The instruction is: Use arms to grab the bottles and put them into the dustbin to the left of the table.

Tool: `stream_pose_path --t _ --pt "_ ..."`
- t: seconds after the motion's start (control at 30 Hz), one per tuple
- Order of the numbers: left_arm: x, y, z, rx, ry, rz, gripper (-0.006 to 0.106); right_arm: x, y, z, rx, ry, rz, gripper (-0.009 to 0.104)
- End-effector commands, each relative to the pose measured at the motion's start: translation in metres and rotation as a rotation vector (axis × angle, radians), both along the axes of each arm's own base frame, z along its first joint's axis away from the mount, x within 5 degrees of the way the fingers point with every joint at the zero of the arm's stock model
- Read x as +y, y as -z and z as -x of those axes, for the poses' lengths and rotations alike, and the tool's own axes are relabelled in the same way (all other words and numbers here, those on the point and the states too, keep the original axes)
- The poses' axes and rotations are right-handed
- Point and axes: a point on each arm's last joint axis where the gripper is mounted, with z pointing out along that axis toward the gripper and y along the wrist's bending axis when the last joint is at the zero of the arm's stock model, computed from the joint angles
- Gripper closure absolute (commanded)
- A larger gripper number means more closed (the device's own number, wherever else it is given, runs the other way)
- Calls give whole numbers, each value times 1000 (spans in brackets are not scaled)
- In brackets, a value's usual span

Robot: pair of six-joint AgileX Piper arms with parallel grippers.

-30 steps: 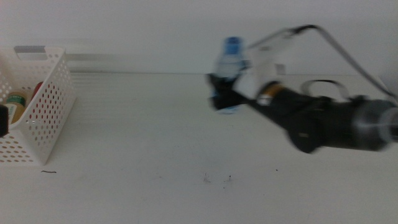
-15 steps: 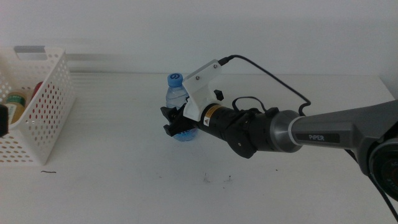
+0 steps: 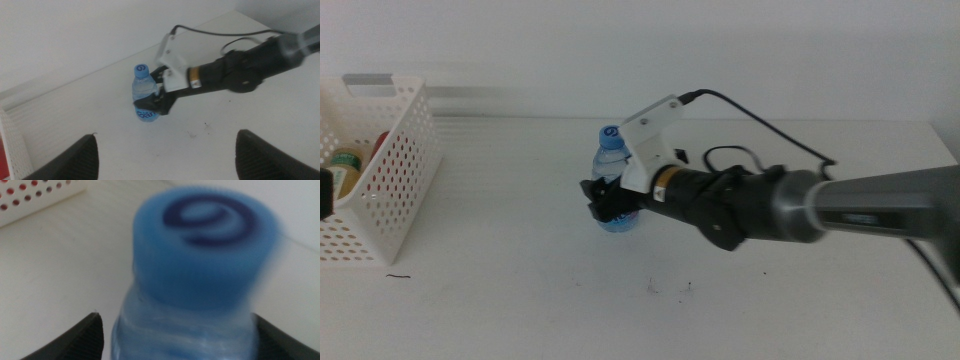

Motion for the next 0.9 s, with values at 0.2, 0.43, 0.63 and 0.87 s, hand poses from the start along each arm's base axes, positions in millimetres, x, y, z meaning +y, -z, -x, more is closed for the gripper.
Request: stream_pose_path --t 0.2,0.43,0.63,0.87 --pt "0 -2 0 -13 -2 8 7 -78 -77 83 88 69 -6 4" --pt "0 -2 0 -16 -1 10 7 -144 -191 160 93 105 67 4" --pt "0 -2 0 -16 -1 10 7 -182 -270 216 13 82 -75 4" --pt "0 -2 0 -15 0 11 7 -196 -313 235 2 61 -39 4"
